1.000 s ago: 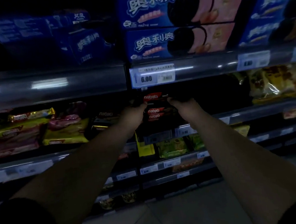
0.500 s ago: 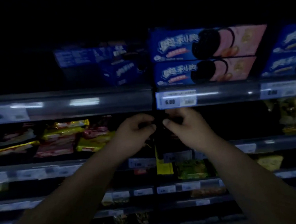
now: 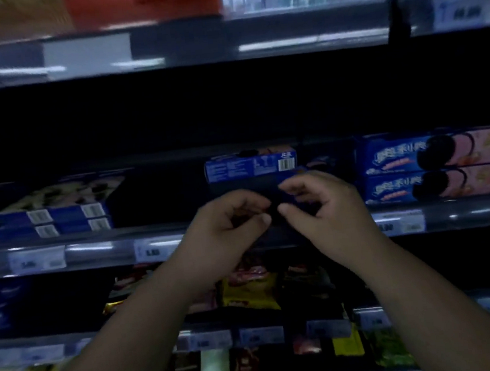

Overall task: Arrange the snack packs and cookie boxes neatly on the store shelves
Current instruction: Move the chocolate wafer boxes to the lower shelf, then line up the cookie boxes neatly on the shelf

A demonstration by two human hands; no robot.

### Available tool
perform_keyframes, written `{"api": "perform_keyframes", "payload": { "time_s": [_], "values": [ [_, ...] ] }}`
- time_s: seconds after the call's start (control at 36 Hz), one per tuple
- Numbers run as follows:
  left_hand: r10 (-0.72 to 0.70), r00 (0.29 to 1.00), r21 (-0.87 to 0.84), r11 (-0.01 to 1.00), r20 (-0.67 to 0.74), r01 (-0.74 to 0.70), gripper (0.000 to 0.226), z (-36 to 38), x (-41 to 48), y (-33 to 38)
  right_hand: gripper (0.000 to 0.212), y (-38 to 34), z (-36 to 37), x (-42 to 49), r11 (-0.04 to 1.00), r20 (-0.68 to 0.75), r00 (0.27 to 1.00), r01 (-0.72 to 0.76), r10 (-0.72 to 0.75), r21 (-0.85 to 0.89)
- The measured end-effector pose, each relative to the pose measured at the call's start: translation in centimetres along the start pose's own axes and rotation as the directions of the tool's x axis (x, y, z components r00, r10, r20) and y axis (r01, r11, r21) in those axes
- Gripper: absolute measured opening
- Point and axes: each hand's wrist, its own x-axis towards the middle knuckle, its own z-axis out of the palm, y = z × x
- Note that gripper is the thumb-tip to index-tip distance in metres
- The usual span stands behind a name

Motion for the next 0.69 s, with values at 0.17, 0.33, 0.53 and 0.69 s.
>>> {"api": "perform_keyframes", "payload": {
  "time_s": [0.17,0.33,0.53,0.69],
  "values": [
    [0.048,0.998,0.250,0.967,-0.027,-0.040,0.024,-3.1,3.2,-1.7,0.042,-0.1,3.0,3.4,0.918,-0.066,0.998,-0.006,-0.022,-0.396],
    [-0.023,0.997,0.551,0.835,0.072,-0.020,0.050,-5.1,7.3,-4.4,0.074,0.7,5.0,4.0,0.673,-0.024,0.928,-0.287,0.371,-0.681],
    [-0.108,0.981,0.691,0.722,0.158,-0.032,0.048,-5.7,11.4,-5.3,0.065,-0.7,4.7,3.3,0.865,0.020,0.968,-0.213,0.248,-0.454],
    [-0.087,0.987,0.451,0.892,0.132,0.019,0.027,-4.5,11.6,-4.6,0.053,0.9,4.0,2.7,0.890,-0.126,0.977,-0.210,0.173,-0.406]
  ]
}}
